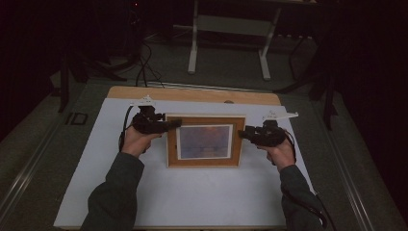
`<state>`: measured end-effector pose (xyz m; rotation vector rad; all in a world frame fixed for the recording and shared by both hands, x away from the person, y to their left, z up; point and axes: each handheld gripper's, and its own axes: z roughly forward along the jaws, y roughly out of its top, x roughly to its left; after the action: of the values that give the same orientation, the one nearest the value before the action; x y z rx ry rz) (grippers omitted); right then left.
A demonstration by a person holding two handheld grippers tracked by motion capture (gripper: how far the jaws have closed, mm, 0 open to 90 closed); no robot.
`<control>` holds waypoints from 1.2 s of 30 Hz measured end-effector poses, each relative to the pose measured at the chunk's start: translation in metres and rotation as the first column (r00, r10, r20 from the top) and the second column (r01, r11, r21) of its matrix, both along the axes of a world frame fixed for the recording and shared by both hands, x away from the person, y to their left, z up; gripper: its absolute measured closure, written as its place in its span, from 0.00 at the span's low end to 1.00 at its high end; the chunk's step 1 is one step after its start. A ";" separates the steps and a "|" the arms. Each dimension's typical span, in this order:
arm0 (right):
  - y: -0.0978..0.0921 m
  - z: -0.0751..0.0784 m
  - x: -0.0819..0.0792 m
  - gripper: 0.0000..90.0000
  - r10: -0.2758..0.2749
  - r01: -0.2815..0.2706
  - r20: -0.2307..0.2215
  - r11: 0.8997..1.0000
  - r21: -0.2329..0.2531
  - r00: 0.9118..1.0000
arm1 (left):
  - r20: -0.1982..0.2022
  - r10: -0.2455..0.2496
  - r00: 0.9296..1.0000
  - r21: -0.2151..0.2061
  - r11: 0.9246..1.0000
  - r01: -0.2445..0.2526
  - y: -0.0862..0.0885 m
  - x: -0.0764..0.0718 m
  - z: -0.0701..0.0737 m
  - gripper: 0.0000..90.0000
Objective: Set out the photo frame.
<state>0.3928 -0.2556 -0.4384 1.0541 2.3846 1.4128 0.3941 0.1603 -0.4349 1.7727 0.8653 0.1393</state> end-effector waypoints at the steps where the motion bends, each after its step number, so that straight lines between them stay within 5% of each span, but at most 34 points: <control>1: -0.001 0.001 0.000 0.67 0.001 -0.001 0.000 1.000 -0.003 1.000 | 0.004 0.005 1.000 0.007 1.000 -0.005 0.001 -0.001 0.001 0.52; 20: -0.013 0.008 -0.012 0.67 -0.001 0.001 0.021 1.000 -0.011 1.000 | 0.090 0.063 0.994 0.071 0.995 -0.069 0.016 -0.031 0.019 0.49; 22: -0.017 0.008 -0.014 0.67 -0.004 0.005 0.022 1.000 -0.012 1.000 | 0.108 0.113 0.988 0.126 0.984 -0.126 0.022 -0.039 0.020 0.49; 26: -0.020 0.007 -0.016 0.67 -0.013 0.014 0.017 1.000 -0.016 1.000 | 0.113 0.157 0.981 0.165 0.971 -0.174 0.026 -0.046 0.018 0.48; 30: -0.023 0.004 -0.018 0.67 -0.020 0.020 0.011 1.000 -0.014 1.000 | 0.121 0.204 0.971 0.220 0.949 -0.227 0.029 -0.055 0.013 0.48; 31: -0.023 0.004 -0.018 0.67 -0.020 0.020 0.011 1.000 -0.014 1.000 | 0.121 0.204 0.971 0.220 0.949 -0.227 0.029 -0.055 0.013 0.48; 36: -0.027 -0.004 -0.020 0.67 -0.027 0.027 -0.007 1.000 -0.014 1.000 | 0.126 0.238 0.963 0.300 0.916 -0.265 0.032 -0.067 -0.004 0.48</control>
<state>0.3731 -0.2830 -0.4422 1.0856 2.3720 1.3836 0.3272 0.1920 -0.4384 1.9241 1.0502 0.5474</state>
